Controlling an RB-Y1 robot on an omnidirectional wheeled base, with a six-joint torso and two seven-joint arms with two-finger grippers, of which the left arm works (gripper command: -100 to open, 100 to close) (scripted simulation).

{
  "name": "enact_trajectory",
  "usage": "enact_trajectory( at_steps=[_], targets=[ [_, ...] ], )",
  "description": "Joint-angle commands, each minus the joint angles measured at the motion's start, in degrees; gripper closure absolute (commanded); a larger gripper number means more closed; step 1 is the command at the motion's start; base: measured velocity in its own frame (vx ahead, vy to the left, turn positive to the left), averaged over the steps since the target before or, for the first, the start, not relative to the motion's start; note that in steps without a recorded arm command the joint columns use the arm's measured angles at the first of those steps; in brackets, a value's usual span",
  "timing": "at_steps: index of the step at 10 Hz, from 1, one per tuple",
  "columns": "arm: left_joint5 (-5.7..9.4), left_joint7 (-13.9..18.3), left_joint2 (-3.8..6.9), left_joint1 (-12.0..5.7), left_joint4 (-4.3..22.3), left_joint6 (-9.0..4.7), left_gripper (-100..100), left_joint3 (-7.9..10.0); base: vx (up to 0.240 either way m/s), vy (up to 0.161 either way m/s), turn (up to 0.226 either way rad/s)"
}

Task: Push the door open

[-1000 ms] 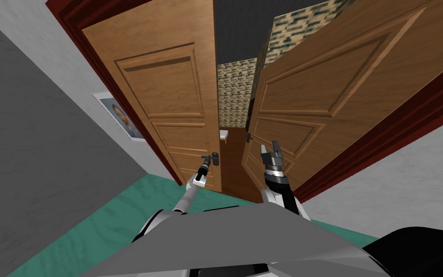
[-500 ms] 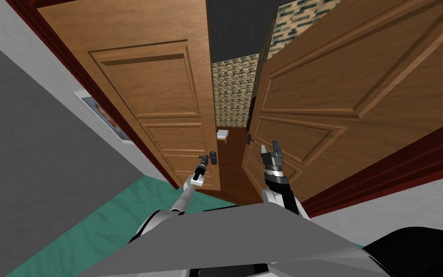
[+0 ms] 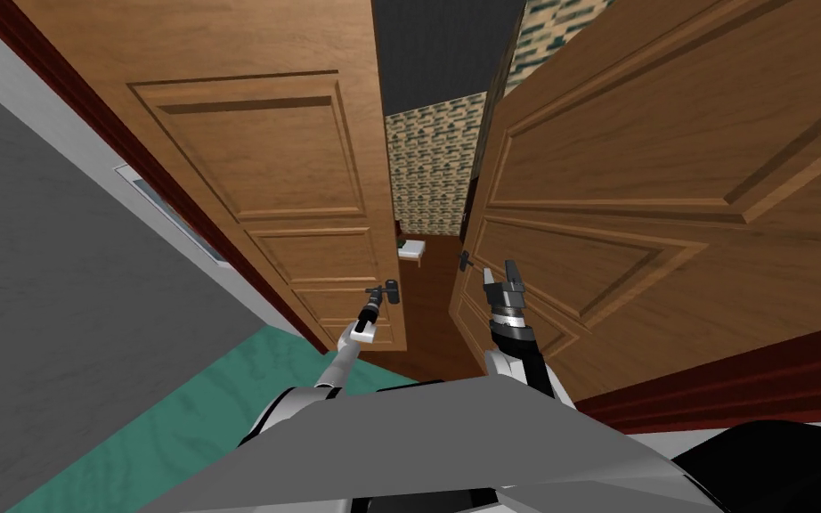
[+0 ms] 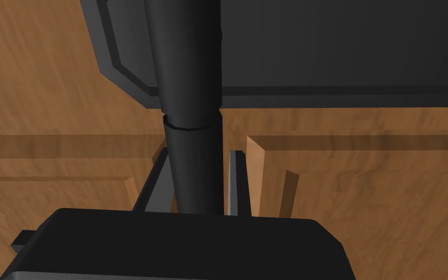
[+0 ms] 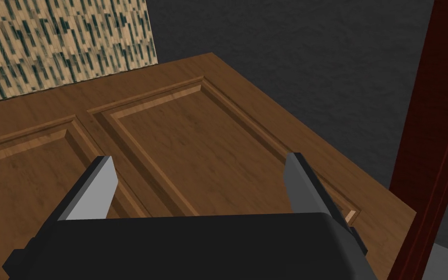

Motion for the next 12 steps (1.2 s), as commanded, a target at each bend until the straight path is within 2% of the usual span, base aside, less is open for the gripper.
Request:
enact_trajectory(
  at_steps=[1, 2, 5, 12],
  targets=[
    [-0.01, 0.3, 0.75, 0.99, -1.8, 0.77, 100, 0.09, 0.01, -0.005, -0.015],
    [0.4, -0.2, 1.17, 1.03, -1.8, 0.83, 100, 1.36, 0.087, -0.076, 0.071],
    [0.96, -0.8, 1.58, 1.08, -1.8, 0.92, 100, 3.09, 0.116, -0.14, 0.085],
    [2.35, -2.3, 1.91, 1.21, -1.7, 1.13, 100, 7.41, 0.152, -0.145, 0.081]
  ],
)
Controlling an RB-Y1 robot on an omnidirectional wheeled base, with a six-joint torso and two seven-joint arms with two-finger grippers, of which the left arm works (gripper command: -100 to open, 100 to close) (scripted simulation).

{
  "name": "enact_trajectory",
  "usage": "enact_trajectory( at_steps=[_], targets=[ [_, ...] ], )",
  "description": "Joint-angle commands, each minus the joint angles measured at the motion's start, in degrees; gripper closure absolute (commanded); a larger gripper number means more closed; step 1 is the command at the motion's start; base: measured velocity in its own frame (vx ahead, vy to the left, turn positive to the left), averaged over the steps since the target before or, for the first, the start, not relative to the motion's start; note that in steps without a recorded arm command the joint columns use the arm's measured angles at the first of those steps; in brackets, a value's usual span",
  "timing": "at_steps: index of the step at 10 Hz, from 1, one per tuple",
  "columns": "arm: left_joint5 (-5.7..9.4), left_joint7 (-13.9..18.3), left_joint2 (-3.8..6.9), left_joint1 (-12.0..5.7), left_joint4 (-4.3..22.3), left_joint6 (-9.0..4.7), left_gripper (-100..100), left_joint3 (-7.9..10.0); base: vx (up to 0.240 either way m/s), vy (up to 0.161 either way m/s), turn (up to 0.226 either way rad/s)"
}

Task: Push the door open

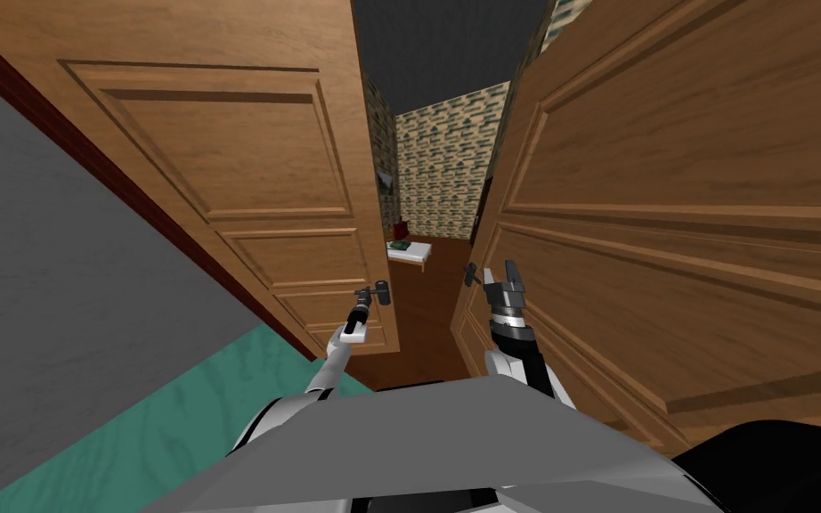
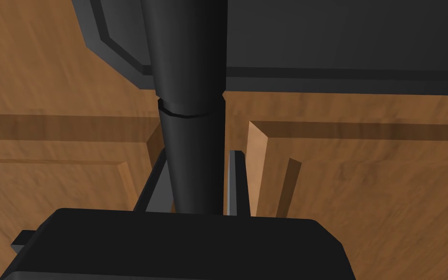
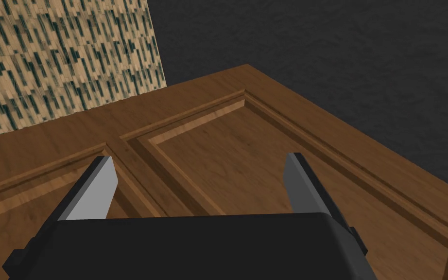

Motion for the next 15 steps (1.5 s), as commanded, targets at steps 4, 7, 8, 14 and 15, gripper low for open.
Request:
enact_trajectory(
  at_steps=[4, 7, 8, 14, 15],
  targets=[
    [0.85, -1.1, -0.11, -0.46, 0.5, -0.44, 100, 2.79, 0.163, -0.143, 0.081],
    [1.06, -1.2, 0.16, -0.17, 0.6, -0.27, 100, 3.56, 0.118, -0.064, 0.042],
    [2.51, -3.1, 0.78, -0.53, 0.8, -0.6, 100, 4.18, 0.105, 0.022, 0.089],
    [5.68, -7.3, 1.33, -1.27, 1.6, -1.28, 100, 5.16, 0.147, 0.035, 0.066],
    [5.68, -7.3, 1.33, -1.27, 1.6, -1.28, 100, 5.16, 0.016, 0.012, -0.029]
  ],
)
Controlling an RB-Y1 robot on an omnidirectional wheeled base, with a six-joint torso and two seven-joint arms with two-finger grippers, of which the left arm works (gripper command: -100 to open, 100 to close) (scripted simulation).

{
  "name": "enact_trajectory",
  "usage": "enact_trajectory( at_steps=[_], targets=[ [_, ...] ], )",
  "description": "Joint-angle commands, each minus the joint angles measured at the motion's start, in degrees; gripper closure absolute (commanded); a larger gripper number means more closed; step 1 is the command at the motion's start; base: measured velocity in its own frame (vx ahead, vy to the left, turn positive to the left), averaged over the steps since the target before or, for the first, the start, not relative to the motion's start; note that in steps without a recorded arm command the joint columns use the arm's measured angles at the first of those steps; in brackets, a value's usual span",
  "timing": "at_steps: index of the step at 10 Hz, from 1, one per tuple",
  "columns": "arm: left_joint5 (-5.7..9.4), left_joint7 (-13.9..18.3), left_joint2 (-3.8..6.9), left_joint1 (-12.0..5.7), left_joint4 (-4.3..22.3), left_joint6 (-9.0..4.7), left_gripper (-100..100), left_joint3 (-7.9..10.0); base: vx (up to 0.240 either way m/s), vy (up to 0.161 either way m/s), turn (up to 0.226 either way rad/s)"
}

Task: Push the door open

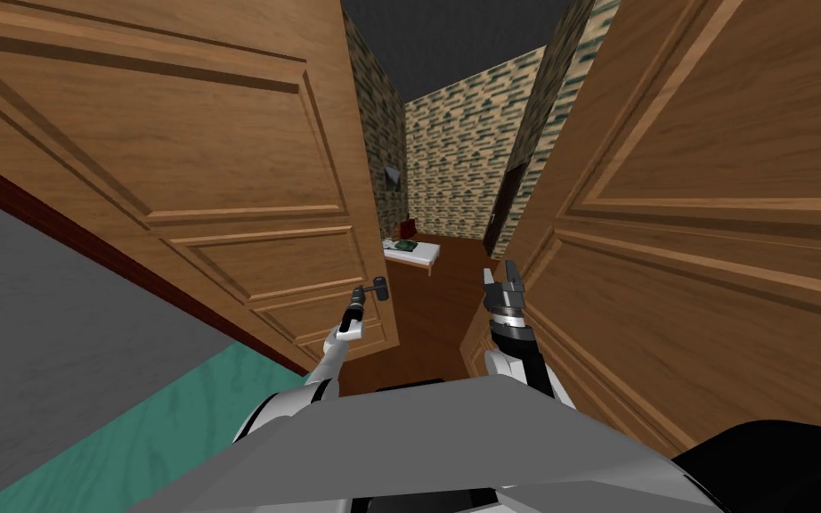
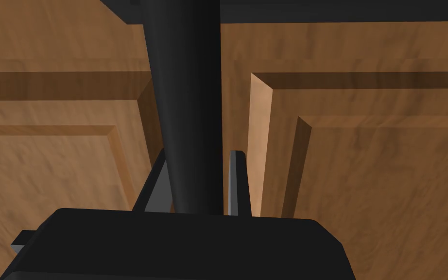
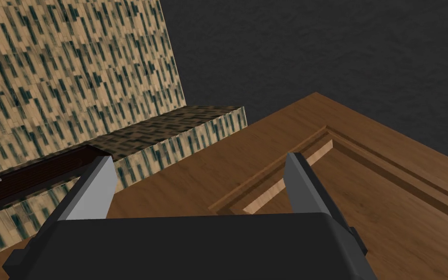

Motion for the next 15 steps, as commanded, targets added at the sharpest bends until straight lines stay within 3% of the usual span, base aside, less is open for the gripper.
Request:
enact_trajectory(
  at_steps=[1, 4, 7, 8, 12, 13, 14, 15],
  targets=[
    [0.04, -0.2, 0.42, 1.24, -1.7, 0.6, 100, 0.5, -0.008, 0.011, -0.006],
    [2.91, -4.0, 0.52, 0.57, -1.0, -0.02, 100, 1.4, 0.124, 0.023, 0.095],
    [2.91, -4.0, 0.52, 0.57, -1.0, -0.02, 100, 1.4, 0.073, 0.009, 0.02],
    [4.27, -5.7, 0.42, 0.26, -0.7, -0.31, 100, 1.82, 0.093, 0.031, 0.147],
    [7.04, -9.4, -0.01, -0.39, 0.0, -0.91, 100, 2.68, 0.155, -0.008, 0.078],
    [7.04, -9.4, -0.01, -0.39, 0.0, -0.91, 100, 2.68, 0.125, 0.011, 0.067],
    [8.44, -11.2, -0.4, -0.71, 0.3, -1.21, 100, 3.12, 0.142, 0.051, 0.249],
    [7.67, -10.4, -0.98, -0.56, 0.1, -0.45, -100, 2.05, 0.083, 0.001, 0.245]
  ],
)
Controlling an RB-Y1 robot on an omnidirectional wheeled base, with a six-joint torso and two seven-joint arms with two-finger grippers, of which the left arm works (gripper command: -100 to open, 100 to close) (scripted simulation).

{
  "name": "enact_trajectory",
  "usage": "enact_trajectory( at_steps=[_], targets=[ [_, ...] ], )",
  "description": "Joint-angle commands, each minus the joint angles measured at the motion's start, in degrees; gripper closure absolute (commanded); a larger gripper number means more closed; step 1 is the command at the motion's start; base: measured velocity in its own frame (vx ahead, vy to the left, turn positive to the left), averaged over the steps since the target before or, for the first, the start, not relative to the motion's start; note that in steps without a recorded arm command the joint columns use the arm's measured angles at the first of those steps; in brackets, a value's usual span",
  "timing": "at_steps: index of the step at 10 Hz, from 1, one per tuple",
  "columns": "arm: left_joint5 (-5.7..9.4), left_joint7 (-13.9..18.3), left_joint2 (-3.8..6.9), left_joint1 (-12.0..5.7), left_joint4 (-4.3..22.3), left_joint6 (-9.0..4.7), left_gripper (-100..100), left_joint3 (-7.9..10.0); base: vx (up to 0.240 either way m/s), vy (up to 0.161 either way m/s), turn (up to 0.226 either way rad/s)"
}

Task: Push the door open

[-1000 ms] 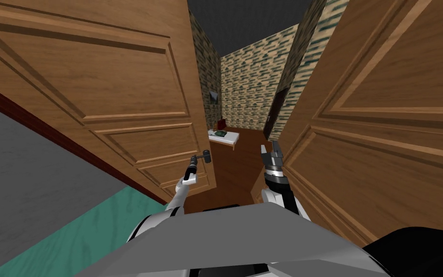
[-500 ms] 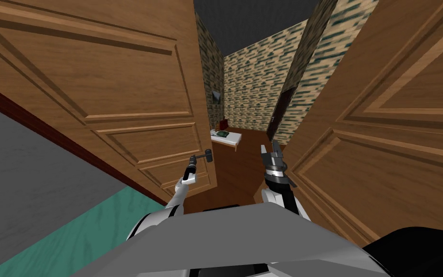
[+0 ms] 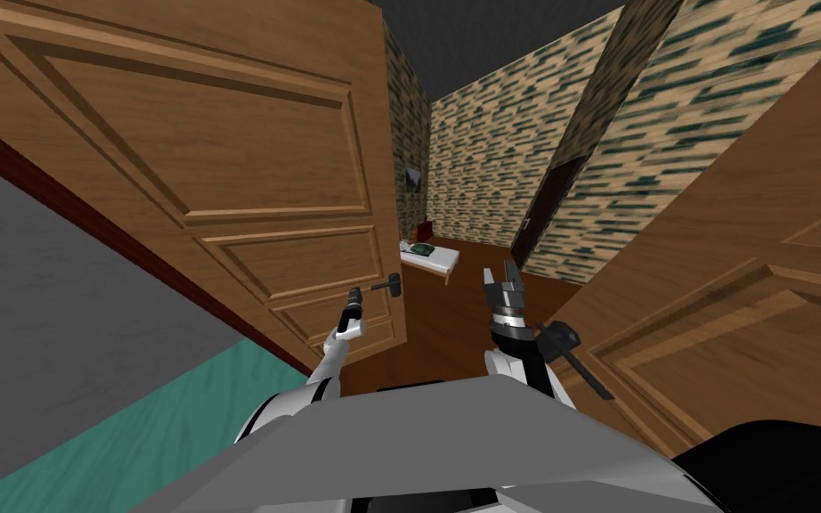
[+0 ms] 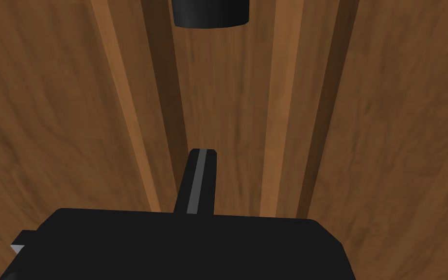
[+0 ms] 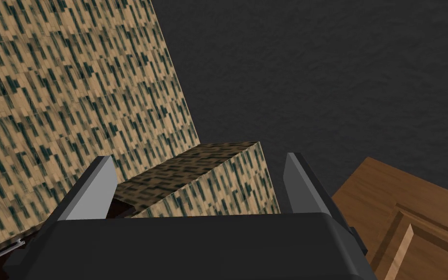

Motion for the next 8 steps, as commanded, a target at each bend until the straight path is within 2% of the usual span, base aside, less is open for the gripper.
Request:
enact_trajectory(
  at_steps=[1, 2, 3, 4, 5, 6, 7, 8],
  targets=[
    [-0.1, -0.3, -0.71, -0.8, 1.1, -0.26, -100, -0.46, -0.009, -0.057, 0.271],
    [-0.08, -0.6, -1.36, -1.23, 1.7, -0.45, -100, -0.71, -0.037, -0.09, 0.258],
    [-0.08, -0.6, -1.36, -1.23, 1.7, -0.45, -100, -0.71, -0.035, -0.072, 0.042],
    [-0.07, -0.9, -2.06, -1.59, 2.2, -0.62, -100, -0.92, -0.047, -0.071, 0.097],
    [-0.06, -1.3, -3.3, -2.12, 2.9, -0.85, -100, -1.24, -0.072, -0.145, 0.227],
    [-0.06, -1.3, -3.3, -2.12, 2.9, -0.85, -100, -1.24, -0.067, -0.119, 0.099],
    [-0.05, -1.6, -4.46, -2.52, 3.4, -1.03, -100, -1.47, -0.1, -0.125, 0.083],
    [-0.04, -1.7, -4.94, -2.67, 3.6, -1.1, -100, -1.56, -0.118, -0.154, 0.084]
  ],
)
